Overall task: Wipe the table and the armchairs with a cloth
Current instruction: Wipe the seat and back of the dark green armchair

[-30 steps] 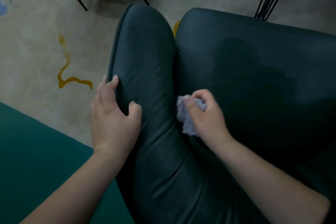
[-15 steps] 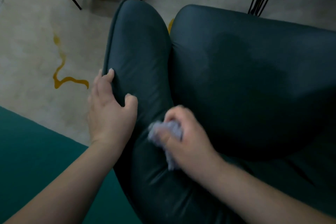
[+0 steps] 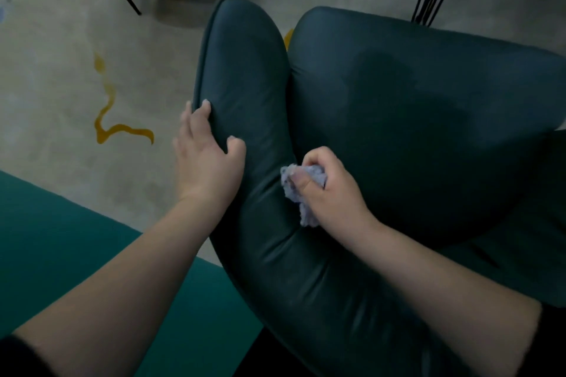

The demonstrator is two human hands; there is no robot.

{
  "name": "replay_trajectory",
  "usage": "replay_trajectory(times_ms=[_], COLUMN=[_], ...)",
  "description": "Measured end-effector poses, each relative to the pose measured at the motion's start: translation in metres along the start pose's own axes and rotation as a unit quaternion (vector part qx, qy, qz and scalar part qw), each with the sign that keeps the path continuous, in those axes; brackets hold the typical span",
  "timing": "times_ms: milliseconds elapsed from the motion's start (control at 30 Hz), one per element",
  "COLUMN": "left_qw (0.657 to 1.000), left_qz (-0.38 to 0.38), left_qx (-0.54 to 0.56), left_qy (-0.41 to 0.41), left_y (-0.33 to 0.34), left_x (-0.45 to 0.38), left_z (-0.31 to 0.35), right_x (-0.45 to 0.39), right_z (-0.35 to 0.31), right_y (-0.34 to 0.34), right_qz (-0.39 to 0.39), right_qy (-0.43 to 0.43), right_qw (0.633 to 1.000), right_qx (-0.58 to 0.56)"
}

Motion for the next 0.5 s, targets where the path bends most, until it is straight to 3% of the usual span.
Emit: replay_trajectory(times_ms=[100,333,433,500], left_qw=[0.999,0.994,0.993,0.990], left_qz=[-0.018,-0.048,-0.051,-0.058], left_qx=[-0.033,-0.062,-0.050,-0.050], left_qy=[0.016,0.082,0.095,0.116], left_y=[-0.005,-0.029,-0.040,-0.043], left_x=[0.003,0.051,0.064,0.071], left_z=[0.000,-0.014,-0.021,-0.025], right_x=[0.024,-0.009,0.018,0.036], right_z=[-0.004,0.034,0.018,0.010], right_y=[0.003,-0.014,-0.014,-0.008], right_qz=[-0.058,0.012,0.042,0.021], right_qy=[-0.116,0.108,0.069,0.012], right_qw=[0.990,0.988,0.996,0.998], right_qx=[0.046,0.109,0.039,0.061])
Point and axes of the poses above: each hand's wrist, its own x-axis away from the middle knuckle, its own y-axis out of the palm, z = x × y, the point moved 2 cm from there along -x, towards the middle knuckle, and after that the axes turned 14 degrees about z, right-handed, at the moved point
